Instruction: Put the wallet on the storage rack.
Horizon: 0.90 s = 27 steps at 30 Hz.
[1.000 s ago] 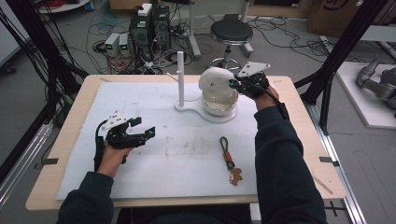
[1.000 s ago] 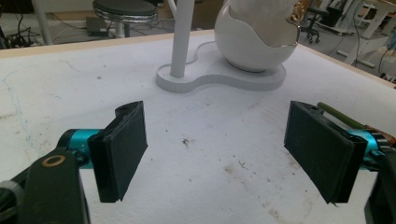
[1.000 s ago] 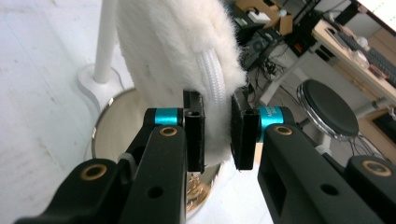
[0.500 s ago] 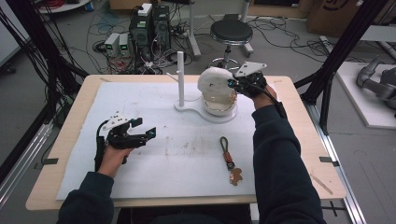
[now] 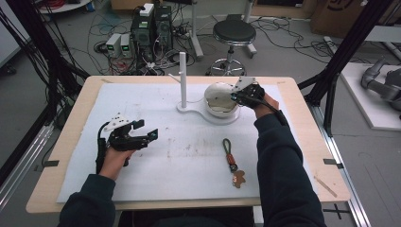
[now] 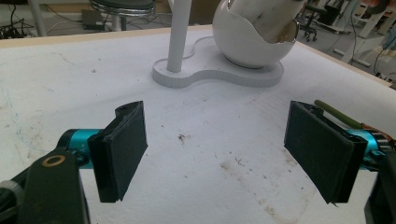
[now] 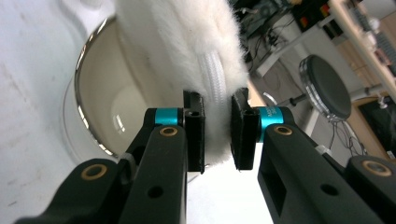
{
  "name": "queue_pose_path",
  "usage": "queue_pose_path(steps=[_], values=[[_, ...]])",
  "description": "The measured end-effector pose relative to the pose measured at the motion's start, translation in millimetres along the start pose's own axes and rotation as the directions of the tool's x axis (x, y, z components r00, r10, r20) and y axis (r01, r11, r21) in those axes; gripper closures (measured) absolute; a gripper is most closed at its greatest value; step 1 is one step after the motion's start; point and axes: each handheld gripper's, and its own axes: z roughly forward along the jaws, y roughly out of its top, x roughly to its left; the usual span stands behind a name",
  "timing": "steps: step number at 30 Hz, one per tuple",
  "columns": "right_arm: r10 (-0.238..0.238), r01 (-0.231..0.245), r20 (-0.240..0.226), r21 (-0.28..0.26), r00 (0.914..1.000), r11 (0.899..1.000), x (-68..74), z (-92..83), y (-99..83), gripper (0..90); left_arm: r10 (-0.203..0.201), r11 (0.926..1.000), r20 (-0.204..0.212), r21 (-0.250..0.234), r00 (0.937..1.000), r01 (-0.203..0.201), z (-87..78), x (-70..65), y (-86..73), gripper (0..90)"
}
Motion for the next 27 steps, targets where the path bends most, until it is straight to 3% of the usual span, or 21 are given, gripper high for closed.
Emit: queue_pose_path(steps=[3,6,7,8,9,10,11,13,17,20,22,24,25,26,27], values=[[0.01,-0.01,-0.009,0.026,0.9999,1.0,4.1,7.4,-4.6,78.6,-0.003,1.0,0.001,-0.002,1.0,0.003,0.1,0.0,0.0,21.0],[0.097,-0.097,-0.04,0.005,0.9944,0.995,-0.7,2.5,-5.1,62.7,0.001,1.0,0.0,0.002,1.0,-0.001,0.4,1.0,-0.1,21.1],[0.097,-0.097,-0.04,0.005,0.9944,0.995,-0.7,2.5,-5.1,62.7,0.001,1.0,0.0,0.002,1.0,-0.001,0.4,1.0,-0.1,21.1],[0.157,-0.159,-0.054,-0.031,0.9861,0.987,-2.8,-1.1,-4.2,57.3,-0.001,1.0,-0.001,0.003,1.0,0.001,0.6,0.9,-0.2,21.1],[0.222,-0.234,-0.108,-0.111,0.969,0.966,-6.1,-6.6,-2.4,57.9,-0.002,1.0,0.002,0.003,1.0,0.002,1.2,0.7,-0.3,21.1],[0.222,-0.234,-0.108,-0.111,0.969,0.966,-6.1,-6.6,-2.4,57.9,-0.002,1.0,0.002,0.003,1.0,0.002,1.2,0.7,-0.3,21.1],[0.26,-0.286,-0.154,-0.184,0.9533,0.94,-6.6,-10.3,0.3,66.5,-0.002,1.0,0.002,0.002,1.0,0.002,1.3,0.3,-0.2,21.1],[0.281,-0.322,-0.199,-0.223,0.939,0.92,-5.1,-8.8,2.9,72.5,-0.004,1.0,0.003,0.001,1.0,0.004,1.2,0.2,-0.2,21.1],[0.314,-0.351,-0.202,-0.181,0.9276,0.919,0.1,3.0,4.7,75.0,-0.002,1.0,0.003,0.004,1.0,0.002,0.6,0.5,-0.1,21.1],[0.316,-0.356,-0.218,-0.172,0.9232,0.919,0.4,2.0,4.6,74.8,-0.004,1.0,0.009,0.003,0.9999,0.004,1.0,0.0,-0.2,21.1],[0.355,-0.401,-0.243,-0.172,0.9027,0.9,-3.3,-7.3,-0.3,60.6,-0.003,1.0,0.01,0.004,0.9999,0.003,0.9,0.2,-0.1,21.1],[0.422,-0.466,-0.244,-0.165,0.8733,0.869,-7.5,-17.4,-7.4,50.5,-0.01,0.9999,0.009,-0.007,0.9999,0.01,-0.2,0.5,0.2,21.1],[0.422,-0.466,-0.244,-0.165,0.8733,0.869,-7.5,-17.4,-7.4,50.5,-0.01,0.9999,0.009,-0.007,0.9999,0.01,-0.2,0.5,0.2,21.1],[0.448,-0.486,-0.228,-0.149,0.8646,0.861,-8.2,-30.0,-14.8,43.1,-0.011,0.9999,0.008,-0.008,0.9999,0.011,-0.5,0.8,0.3,21.0],[0.445,-0.475,-0.191,-0.161,0.8749,0.865,-5.5,-37.2,-19.6,40.8,-0.006,0.9999,-0.005,-0.014,1.0,0.006,-1.1,1.3,0.5,21.1]])
